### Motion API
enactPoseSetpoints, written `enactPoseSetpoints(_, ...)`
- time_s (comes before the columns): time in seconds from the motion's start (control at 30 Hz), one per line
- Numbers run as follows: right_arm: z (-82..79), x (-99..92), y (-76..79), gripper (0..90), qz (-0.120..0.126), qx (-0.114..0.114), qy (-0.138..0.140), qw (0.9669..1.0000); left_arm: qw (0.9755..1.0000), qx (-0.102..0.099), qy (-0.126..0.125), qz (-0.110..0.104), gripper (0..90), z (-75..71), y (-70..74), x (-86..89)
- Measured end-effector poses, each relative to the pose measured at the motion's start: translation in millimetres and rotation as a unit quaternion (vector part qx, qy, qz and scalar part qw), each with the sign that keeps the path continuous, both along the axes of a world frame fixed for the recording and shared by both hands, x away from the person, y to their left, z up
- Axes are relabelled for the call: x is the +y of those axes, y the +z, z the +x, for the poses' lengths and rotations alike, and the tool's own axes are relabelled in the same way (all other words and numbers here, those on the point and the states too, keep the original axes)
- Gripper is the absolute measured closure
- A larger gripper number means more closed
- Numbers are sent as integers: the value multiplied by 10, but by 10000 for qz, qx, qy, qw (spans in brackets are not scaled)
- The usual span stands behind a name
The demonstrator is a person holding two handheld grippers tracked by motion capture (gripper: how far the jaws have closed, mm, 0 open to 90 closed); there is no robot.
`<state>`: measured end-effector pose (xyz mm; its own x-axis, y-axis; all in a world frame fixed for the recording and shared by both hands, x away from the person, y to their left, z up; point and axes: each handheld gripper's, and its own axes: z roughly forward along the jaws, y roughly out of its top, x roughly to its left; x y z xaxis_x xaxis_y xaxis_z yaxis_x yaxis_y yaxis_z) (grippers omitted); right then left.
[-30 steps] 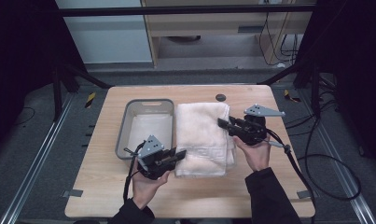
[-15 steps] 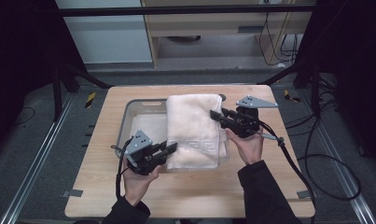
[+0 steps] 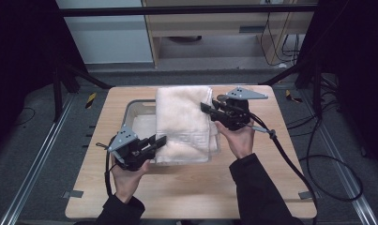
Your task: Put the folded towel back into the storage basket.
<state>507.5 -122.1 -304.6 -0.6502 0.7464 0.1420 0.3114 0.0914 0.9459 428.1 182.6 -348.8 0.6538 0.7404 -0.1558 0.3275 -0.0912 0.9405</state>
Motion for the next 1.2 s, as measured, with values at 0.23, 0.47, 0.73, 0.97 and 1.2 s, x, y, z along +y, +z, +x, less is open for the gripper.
enactPoseSetpoints(0.23,44,143,65,680,-72,-74,8,9999,9999,-18,122,-61,750,22,18,93)
enactPoseSetpoints(0.47,78,232,94,680,-45,-107,26,9999,9997,-40,230,-96,750,40,37,170)
enactPoseSetpoints(0.73,109,348,104,680,-65,-169,8,9998,9993,-38,357,-133,751,63,52,271)
enactPoseSetpoints(0.97,164,468,106,680,-75,-170,8,9998,9987,-57,501,-107,751,83,52,349)
enactPoseSetpoints(1.2,221,616,123,680,-100,-182,29,9998,9976,-56,656,-190,752,108,62,477)
